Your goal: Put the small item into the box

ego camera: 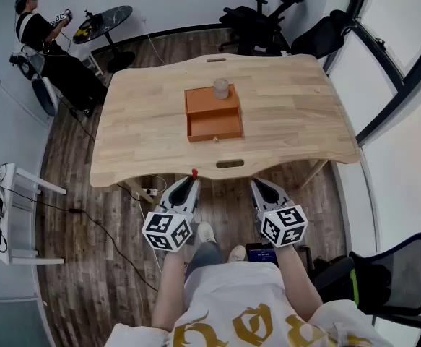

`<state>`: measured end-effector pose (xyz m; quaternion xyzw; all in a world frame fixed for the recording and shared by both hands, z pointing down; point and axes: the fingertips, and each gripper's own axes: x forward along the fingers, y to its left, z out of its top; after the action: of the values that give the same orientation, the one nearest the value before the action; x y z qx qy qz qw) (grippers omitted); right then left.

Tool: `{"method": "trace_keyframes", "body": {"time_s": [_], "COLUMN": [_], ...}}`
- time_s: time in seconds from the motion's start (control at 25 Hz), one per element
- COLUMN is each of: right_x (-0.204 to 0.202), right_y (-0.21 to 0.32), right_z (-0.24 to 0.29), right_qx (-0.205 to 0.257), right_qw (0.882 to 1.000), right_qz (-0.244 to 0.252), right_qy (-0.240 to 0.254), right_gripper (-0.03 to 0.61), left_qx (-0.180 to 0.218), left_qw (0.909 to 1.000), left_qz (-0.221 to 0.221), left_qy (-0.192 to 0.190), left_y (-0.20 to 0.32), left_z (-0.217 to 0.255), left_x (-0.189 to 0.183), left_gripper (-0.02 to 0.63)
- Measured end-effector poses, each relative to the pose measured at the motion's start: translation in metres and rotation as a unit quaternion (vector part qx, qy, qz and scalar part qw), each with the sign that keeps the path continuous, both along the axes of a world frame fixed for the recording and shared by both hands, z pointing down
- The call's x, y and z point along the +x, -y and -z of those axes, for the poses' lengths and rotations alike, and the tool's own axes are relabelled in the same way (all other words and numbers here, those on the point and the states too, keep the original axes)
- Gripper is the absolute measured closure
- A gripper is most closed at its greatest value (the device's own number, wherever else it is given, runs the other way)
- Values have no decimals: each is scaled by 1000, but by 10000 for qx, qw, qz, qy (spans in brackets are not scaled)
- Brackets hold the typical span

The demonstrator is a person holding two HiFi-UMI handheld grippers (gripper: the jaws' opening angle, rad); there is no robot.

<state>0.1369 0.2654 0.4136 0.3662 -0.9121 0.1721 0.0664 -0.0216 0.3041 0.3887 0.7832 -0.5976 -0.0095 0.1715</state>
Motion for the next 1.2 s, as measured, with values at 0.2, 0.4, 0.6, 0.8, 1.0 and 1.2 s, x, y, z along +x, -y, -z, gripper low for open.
{"method": "trace_keyframes", "body": {"time_s": [0.2, 0.4, 0.6, 0.8, 1.0, 1.2], "right_x": [2, 8, 4, -1, -3, -5], "right_y": [-9, -15, -22, -22, -13, 6], "right_z": [7, 9, 24, 30, 25, 19], "right_qx": [106, 72, 105, 245, 91, -6], "right_qw": [9999, 9995, 9957, 9964, 9966, 9972], "right_qz": [79, 224, 493, 451, 449, 363], "right_qy": [65, 226, 773, 668, 688, 647], "right_gripper": [568, 568, 568, 568, 567, 566], "left_qx": [-38, -36, -176, -155, -229, -134], "left_qw": [10000, 10000, 9996, 9999, 9997, 9999], "left_qz": [23, 10, -35, 66, 38, -78], "left_qy": [-63, 76, -218, 24, 71, -16], "left_y": [-5, -10, -19, -22, -10, 14], "left_z": [-1, 0, -1, 4, 3, 4], "left_x": [4, 15, 19, 12, 10, 10], "left_gripper": [558, 558, 558, 558, 558, 558]}}
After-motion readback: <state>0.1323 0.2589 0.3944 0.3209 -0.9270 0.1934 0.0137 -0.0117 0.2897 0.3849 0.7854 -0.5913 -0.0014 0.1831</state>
